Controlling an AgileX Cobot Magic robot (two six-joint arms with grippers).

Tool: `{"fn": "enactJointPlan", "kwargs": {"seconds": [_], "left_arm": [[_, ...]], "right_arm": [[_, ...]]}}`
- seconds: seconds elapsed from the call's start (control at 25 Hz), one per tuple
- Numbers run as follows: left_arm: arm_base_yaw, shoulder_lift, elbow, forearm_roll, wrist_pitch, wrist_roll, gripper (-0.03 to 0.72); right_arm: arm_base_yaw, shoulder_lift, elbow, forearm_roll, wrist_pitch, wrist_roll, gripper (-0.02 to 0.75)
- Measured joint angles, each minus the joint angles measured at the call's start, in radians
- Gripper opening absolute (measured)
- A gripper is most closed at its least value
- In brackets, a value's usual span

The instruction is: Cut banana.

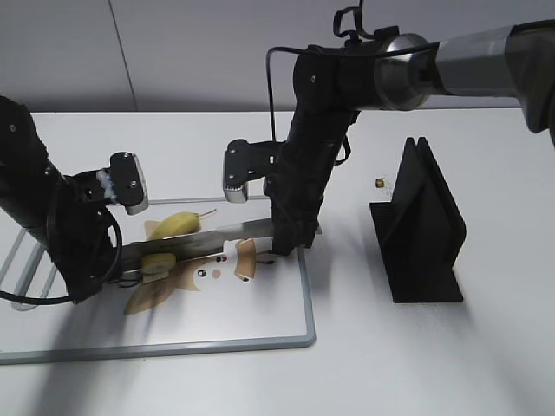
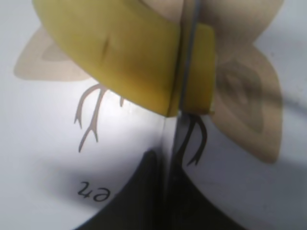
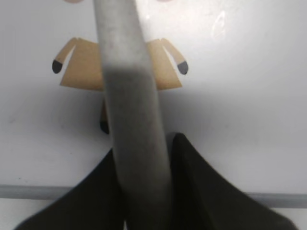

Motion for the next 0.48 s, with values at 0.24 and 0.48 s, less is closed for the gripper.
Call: {"fn": "enactJointPlan", "kwargs": {"seconds": [0.24, 0.48], "left_arm": [[0.0, -0.006, 0.0, 0.0, 0.003, 0.001, -0.007], [-0.001, -0.038, 0.009, -0.001, -0.005, 0.0, -0.007]], "right_arm": [[0.0, -0.011, 0.0, 0.0, -0.003, 0.002, 0.204], [0.003, -0.045, 0.016, -0.001, -0.017, 0.007, 0.204]]}}
